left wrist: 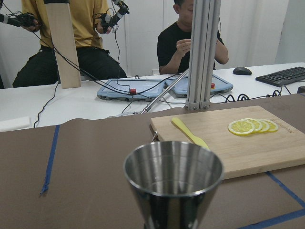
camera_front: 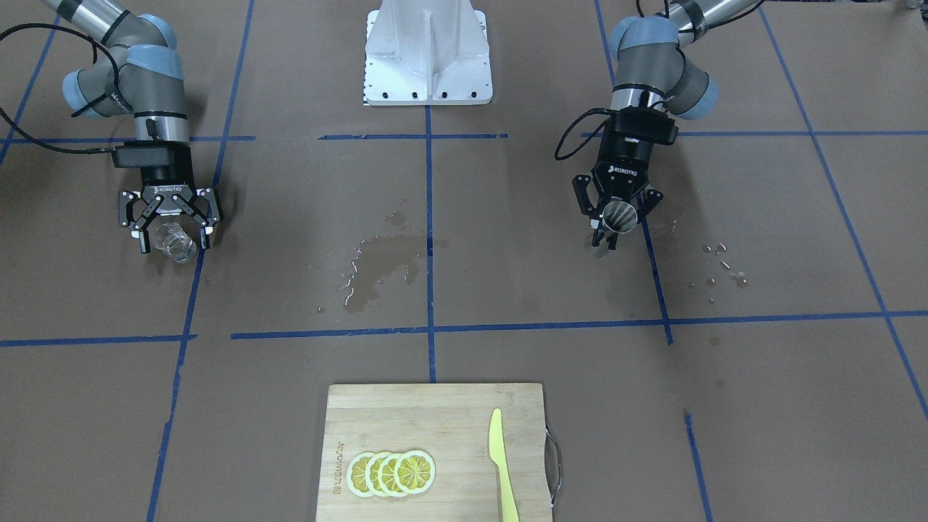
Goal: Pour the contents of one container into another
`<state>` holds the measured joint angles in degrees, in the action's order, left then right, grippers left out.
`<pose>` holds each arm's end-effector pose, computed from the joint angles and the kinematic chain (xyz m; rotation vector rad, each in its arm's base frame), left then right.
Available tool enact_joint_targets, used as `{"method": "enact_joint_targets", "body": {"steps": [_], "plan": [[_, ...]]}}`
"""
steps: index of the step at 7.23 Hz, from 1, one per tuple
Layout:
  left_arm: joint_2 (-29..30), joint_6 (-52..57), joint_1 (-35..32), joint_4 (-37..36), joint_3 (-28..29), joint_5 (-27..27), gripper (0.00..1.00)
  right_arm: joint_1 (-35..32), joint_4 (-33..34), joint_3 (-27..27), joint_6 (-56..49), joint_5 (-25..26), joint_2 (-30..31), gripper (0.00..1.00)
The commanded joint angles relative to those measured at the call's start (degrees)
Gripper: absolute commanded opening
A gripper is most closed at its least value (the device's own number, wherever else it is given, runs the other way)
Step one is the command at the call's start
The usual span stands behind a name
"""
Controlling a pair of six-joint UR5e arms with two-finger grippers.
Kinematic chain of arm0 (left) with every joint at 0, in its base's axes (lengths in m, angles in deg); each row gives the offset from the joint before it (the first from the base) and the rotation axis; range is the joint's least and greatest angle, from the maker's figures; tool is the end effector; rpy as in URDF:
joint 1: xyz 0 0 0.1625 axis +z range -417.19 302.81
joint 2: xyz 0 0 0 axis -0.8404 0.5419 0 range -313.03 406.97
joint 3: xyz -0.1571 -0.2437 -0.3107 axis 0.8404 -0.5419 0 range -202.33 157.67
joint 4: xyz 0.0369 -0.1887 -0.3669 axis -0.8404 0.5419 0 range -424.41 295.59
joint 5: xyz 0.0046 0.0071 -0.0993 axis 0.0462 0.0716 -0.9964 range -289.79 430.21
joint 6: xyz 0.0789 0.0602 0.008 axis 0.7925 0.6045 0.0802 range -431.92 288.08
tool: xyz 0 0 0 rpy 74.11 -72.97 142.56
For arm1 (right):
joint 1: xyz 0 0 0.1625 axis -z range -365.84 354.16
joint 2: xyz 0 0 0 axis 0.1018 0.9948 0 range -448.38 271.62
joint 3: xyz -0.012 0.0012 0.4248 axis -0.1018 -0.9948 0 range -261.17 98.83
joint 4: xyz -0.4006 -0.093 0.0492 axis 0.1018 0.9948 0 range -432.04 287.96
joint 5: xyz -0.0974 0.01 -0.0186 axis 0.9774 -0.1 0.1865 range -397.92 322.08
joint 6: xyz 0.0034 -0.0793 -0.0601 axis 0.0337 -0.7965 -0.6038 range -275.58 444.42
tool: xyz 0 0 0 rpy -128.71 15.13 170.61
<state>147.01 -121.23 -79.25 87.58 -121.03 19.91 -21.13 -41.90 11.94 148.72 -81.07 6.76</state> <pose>0.4238 -0.3842 0.3690 1.1790 0.8445 -0.2213 -0.3938 -0.3211 0.5516 1.0259 -0.6262 0.2527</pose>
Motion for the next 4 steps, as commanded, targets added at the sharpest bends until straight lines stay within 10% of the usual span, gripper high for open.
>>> {"method": "enact_joint_targets", "body": {"steps": [1, 4], "plan": [[0.07, 0.09, 0.0, -0.03, 0.0, -0.06, 0.0, -0.01, -0.08, -0.11, 0.3, -1.05, -0.04, 0.92], [0.16, 0.09, 0.0, 0.06, -0.26, -0.15, 0.0, -0.09, -0.08, -0.38, 0.3, -1.14, 0.05, 0.79]]}}
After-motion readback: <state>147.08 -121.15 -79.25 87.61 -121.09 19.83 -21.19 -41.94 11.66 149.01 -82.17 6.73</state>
